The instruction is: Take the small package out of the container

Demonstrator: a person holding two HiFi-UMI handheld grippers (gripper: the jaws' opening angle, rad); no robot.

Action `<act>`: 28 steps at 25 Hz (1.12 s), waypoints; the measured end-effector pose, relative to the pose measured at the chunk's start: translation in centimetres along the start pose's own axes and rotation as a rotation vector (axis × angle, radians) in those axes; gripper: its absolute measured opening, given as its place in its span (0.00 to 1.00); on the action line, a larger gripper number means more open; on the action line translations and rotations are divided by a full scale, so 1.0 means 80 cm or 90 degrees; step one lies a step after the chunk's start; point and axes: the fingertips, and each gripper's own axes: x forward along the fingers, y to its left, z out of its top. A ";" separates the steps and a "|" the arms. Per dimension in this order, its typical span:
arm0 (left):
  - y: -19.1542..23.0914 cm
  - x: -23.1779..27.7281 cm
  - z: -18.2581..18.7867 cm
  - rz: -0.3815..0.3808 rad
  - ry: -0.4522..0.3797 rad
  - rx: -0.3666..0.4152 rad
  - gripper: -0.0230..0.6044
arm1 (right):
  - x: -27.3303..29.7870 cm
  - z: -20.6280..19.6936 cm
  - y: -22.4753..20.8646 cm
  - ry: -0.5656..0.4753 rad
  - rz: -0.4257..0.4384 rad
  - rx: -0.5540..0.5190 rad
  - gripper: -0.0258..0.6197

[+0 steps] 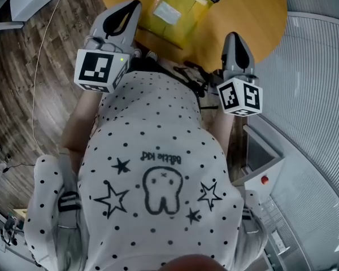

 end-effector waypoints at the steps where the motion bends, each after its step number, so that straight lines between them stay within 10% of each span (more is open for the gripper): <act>1: -0.002 0.000 0.002 -0.005 0.000 0.005 0.05 | -0.001 0.001 0.001 0.000 0.003 -0.003 0.05; 28: -0.023 0.016 0.013 -0.017 -0.013 0.021 0.05 | 0.009 0.010 0.002 -0.005 0.041 -0.017 0.11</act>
